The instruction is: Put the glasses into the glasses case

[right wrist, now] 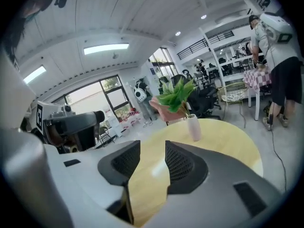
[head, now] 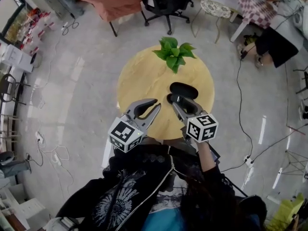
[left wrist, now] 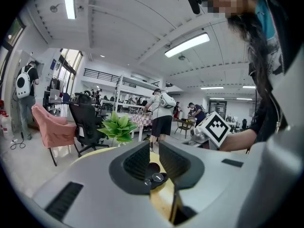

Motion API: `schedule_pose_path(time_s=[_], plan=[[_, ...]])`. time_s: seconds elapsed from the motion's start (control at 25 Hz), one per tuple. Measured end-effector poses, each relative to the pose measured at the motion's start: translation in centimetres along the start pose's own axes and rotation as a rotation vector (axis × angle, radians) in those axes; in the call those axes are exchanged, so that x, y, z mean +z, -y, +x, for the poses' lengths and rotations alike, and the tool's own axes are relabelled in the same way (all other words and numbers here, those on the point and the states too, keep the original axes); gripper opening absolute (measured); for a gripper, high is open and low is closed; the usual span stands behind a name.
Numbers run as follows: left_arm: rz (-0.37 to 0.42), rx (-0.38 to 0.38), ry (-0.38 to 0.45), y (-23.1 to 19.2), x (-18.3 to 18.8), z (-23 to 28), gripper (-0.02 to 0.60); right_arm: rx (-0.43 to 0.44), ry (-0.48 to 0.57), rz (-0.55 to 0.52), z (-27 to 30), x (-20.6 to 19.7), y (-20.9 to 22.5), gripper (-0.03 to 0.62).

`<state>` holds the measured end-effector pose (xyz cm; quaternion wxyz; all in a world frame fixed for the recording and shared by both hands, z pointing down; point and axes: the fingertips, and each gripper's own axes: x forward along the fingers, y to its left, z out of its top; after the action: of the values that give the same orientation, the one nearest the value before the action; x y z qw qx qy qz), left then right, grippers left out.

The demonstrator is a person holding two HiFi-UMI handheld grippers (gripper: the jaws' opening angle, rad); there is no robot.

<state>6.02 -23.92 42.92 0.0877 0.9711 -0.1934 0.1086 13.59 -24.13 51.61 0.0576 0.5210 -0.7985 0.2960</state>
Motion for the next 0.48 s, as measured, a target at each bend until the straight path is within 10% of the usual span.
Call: schedule_pose_path(time_s=[0.48], plan=[[0.016, -0.181, -0.027, 0.1, -3.0, -6.3, 0.052, -0.087, 0.154, 0.095, -1.5, -1.8, -8.3, 0.1]])
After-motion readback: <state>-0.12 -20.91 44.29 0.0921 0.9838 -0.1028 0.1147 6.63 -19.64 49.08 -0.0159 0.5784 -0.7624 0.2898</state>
